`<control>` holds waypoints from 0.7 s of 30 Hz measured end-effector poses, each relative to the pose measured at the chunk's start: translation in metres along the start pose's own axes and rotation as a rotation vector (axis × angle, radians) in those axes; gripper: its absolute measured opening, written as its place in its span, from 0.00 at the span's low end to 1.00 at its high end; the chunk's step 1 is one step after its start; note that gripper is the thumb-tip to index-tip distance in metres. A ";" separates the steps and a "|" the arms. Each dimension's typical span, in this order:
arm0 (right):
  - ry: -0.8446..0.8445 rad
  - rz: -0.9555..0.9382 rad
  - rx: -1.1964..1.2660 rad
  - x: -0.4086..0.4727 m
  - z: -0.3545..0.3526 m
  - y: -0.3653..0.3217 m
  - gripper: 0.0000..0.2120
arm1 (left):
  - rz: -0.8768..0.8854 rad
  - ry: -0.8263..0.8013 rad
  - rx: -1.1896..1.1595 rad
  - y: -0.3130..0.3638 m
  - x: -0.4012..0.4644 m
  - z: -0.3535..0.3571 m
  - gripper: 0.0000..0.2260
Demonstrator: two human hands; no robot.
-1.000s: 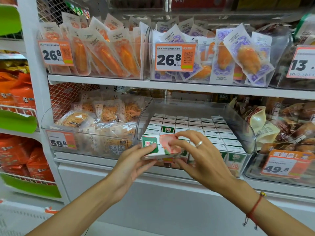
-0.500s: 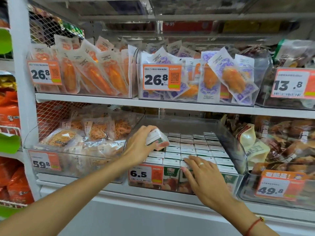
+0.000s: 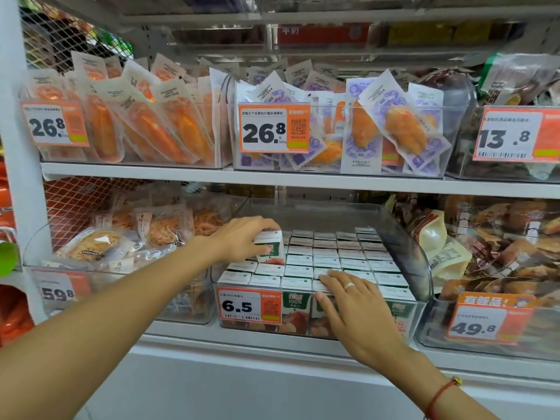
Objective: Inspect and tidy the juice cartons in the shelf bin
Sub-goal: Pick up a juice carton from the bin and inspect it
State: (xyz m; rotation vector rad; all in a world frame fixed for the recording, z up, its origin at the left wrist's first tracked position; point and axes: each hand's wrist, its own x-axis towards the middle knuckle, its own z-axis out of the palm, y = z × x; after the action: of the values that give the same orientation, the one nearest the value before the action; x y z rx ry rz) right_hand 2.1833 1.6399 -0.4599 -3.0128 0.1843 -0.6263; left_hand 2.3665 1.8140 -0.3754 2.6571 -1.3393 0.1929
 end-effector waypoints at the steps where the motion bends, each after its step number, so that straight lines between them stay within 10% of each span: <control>1: 0.000 -0.002 -0.005 0.000 0.000 0.000 0.23 | -0.003 -0.011 -0.010 -0.001 0.001 0.004 0.22; 21: 0.000 0.027 0.096 0.020 -0.009 0.003 0.24 | 0.020 -0.110 -0.030 -0.006 0.009 0.032 0.17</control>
State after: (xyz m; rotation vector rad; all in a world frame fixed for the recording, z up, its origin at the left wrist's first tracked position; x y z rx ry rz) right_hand 2.1979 1.6337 -0.4444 -2.9138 0.1891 -0.6137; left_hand 2.3776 1.8041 -0.4053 2.6656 -1.3890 0.0287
